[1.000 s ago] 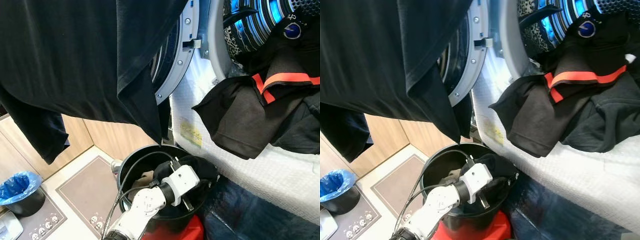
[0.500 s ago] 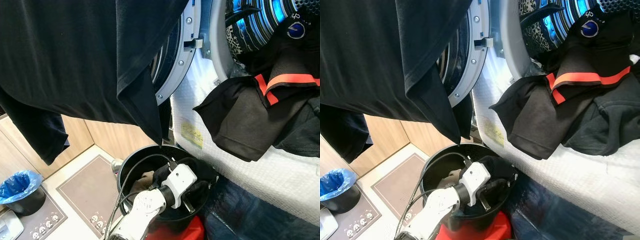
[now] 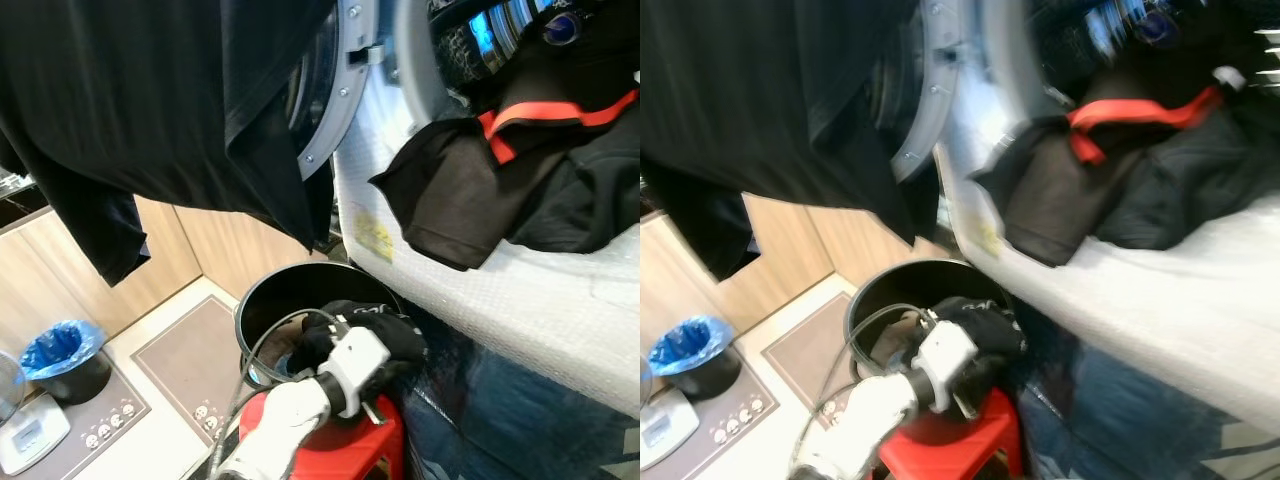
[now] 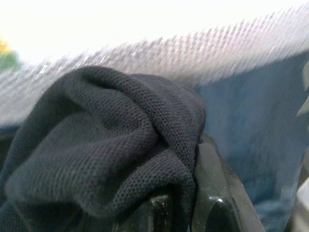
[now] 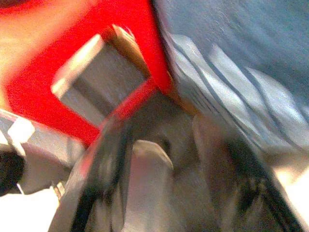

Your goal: Clothes washing

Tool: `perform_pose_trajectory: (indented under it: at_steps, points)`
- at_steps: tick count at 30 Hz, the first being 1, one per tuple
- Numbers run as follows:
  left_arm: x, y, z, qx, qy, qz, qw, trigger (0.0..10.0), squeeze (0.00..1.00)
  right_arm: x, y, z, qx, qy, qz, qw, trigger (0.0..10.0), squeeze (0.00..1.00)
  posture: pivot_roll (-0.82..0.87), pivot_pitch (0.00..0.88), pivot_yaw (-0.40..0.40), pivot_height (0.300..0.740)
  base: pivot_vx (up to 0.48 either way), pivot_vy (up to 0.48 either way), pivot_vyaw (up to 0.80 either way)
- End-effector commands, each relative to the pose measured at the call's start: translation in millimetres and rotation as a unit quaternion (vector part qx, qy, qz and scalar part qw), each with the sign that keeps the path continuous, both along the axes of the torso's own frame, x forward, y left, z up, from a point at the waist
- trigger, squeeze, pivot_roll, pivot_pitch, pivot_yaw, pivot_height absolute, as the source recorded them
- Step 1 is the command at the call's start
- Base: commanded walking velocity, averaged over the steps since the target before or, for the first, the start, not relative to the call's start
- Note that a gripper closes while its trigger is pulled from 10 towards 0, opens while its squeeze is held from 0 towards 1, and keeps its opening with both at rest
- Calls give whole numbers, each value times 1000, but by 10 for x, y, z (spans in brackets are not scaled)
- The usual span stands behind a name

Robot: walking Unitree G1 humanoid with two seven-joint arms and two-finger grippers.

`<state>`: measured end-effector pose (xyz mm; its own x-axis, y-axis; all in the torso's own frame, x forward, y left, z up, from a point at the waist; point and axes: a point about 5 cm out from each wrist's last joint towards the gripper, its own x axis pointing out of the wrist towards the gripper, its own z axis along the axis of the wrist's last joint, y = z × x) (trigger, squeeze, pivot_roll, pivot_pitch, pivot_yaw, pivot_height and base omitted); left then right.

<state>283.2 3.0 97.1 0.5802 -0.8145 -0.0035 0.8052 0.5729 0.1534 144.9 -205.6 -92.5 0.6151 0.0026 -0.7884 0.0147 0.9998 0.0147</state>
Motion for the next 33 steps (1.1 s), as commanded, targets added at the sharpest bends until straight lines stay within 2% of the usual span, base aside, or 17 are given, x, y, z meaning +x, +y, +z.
perform_pose_trajectory:
  at_steps: [1,13,16,18,22,24,28,29,33]
  points:
    - [10,11,62,-3,-14,-6,1000,10000,0,11,61,-6,8,-1,2,1000,10000,0,-22,0,49,740,0,0,0]
    - [9,25,67,-5,-20,-4,1000,10000,0,9,59,-7,9,-1,0,1000,10000,0,-21,0,50,740,0,0,0]
    - [13,57,27,13,-27,-1,1000,10000,0,11,58,-5,11,-2,-1,1000,10000,0,-22,0,53,740,0,0,0]
    - [-23,60,-12,42,-46,-20,998,10000,0,22,70,2,15,-7,5,1000,10000,0,-19,0,54,740,0,0,0]
    - [-46,58,-17,48,-50,-30,997,10000,0,43,91,12,19,-13,24,999,10000,0,-23,0,59,740,0,0,0]
    - [-78,43,-1,57,-61,-52,995,10000,0,81,138,32,24,-23,62,998,10000,0,-27,0,65,740,0,0,0]
    - [-128,-11,17,76,-71,-95,990,10000,0,134,229,74,26,-39,163,985,10000,0,-31,0,70,740,0,0,0]
    - [-145,-28,15,84,-74,-110,988,10000,0,138,259,88,19,-41,221,974,10000,0,-35,0,73,740,0,0,0]
    - [-146,-43,16,86,-71,-118,987,10000,0,177,270,132,1,-57,290,955,10000,0,-40,0,77,740,0,0,0]
